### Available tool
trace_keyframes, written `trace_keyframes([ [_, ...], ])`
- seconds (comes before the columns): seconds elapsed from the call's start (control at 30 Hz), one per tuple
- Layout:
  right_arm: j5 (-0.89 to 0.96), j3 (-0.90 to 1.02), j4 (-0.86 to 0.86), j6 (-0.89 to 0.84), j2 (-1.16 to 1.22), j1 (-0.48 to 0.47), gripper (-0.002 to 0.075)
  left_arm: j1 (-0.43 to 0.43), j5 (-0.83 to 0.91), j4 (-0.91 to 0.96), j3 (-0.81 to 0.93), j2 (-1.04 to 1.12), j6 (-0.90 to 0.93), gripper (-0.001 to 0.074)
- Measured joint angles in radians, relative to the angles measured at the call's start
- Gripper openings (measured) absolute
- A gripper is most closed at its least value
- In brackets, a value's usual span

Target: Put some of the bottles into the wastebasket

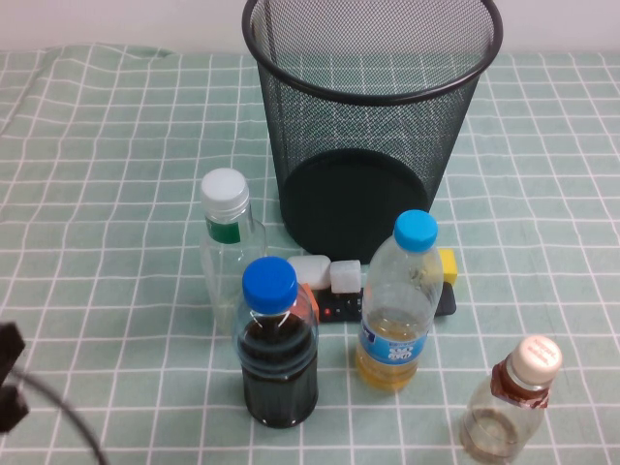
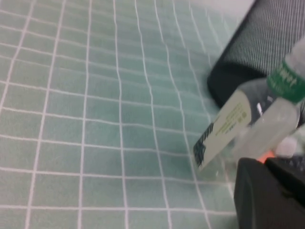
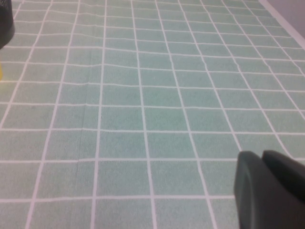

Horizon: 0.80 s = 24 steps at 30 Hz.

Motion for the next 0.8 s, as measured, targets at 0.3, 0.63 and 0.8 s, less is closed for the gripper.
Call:
trace_keyframes([
  [0.3, 0.000, 0.000, 0.000, 0.000, 0.000, 0.000, -0.0008, 0.000, 0.062, 0.014, -0.302, 0.372, 0.260, -0.0004],
  [0.63, 0.000, 0.000, 0.000, 0.000, 0.000, 0.000, -0.0008, -0.107, 0.033, -0.225, -0.382, 0.578, 0.593, -0.0004],
  [0.8, 0.000, 0.000, 0.000, 0.000, 0.000, 0.000, -0.0008, -0.210, -0.002, -0.254, -0.382, 0.590, 0.684, -0.0004],
])
